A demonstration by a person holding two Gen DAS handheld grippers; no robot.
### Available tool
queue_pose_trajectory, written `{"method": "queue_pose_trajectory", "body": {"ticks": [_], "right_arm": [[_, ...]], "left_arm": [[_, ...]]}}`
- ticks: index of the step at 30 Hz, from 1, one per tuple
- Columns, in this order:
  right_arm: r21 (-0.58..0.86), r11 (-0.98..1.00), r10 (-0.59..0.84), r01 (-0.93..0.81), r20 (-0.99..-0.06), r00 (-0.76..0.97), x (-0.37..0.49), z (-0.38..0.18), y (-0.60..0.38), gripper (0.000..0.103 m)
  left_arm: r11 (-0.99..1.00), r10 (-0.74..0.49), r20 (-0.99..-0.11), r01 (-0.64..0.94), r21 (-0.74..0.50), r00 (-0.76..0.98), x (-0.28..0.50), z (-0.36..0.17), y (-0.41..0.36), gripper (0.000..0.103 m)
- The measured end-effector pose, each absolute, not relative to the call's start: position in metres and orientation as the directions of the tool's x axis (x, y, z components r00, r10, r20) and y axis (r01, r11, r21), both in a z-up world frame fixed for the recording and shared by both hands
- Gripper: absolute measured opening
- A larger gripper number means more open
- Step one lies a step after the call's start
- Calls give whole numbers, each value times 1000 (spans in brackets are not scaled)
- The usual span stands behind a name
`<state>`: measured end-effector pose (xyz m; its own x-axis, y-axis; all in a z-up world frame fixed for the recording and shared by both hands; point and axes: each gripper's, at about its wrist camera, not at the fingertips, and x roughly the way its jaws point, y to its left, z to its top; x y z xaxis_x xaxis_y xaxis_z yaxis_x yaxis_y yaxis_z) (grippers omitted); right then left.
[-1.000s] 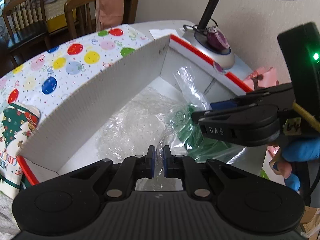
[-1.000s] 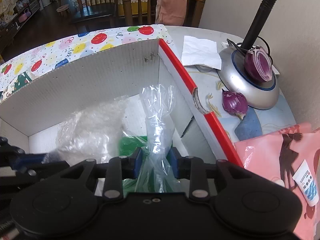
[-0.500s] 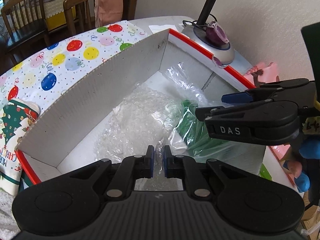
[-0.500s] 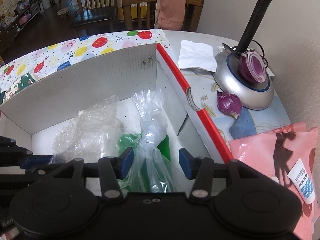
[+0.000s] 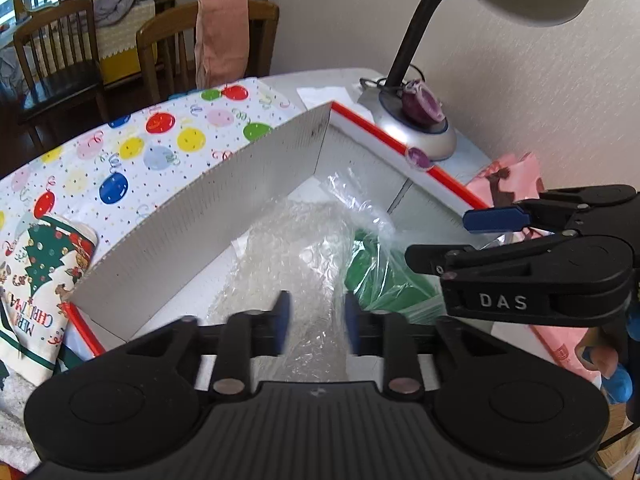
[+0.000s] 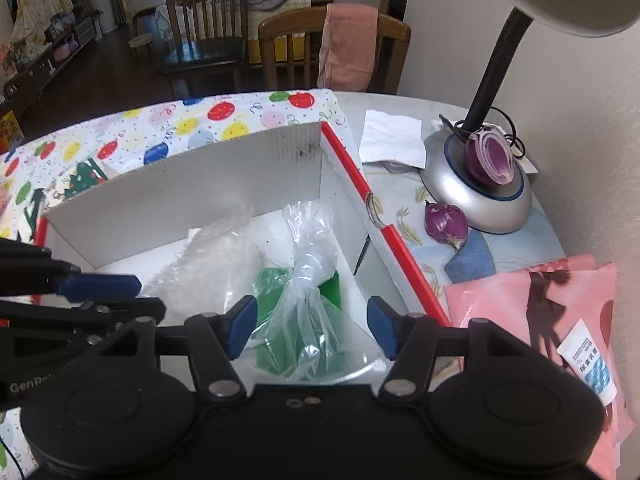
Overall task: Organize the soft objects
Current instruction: 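Open both tools to release bubble wrap and bag, then lift away, then grasp the yellow sponge cloth with the left tool while the right tool grasps the grey fuzzy towel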
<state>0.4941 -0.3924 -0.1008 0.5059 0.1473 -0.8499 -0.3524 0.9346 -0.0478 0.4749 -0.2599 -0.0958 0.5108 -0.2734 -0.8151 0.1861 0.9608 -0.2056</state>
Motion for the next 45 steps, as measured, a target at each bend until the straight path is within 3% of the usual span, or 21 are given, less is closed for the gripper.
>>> {"method": "queue_pose_trajectory", "body": {"ticks": [1,3,9,24,28,45], "right_arm": [[-45,934,152,-353,-847,509,492,-98,-393,62],[-39,935,160,-352,-841,517,487,-92,-396,62],[-27,933,187,-359,-817,546,467,-72,-402,64],[68,898,343,-435,-728,594,395,-18,-395,80],[82,887,374,-455,-706,601,374,-9,-388,83],[125,830,483,-544,-650,587,300,11,-308,95]], "left_arm": [[960,-277,-810,188,-209,517,473,-93,-260,58],[959,-279,-795,191,-208,538,467,-87,-258,66],[958,-285,-759,197,-208,586,444,-65,-249,66],[962,-272,-671,174,-211,690,364,-10,-214,69],[961,-271,-652,163,-223,708,342,-1,-199,77],[965,-218,-591,81,-249,777,248,8,-102,87]]}}
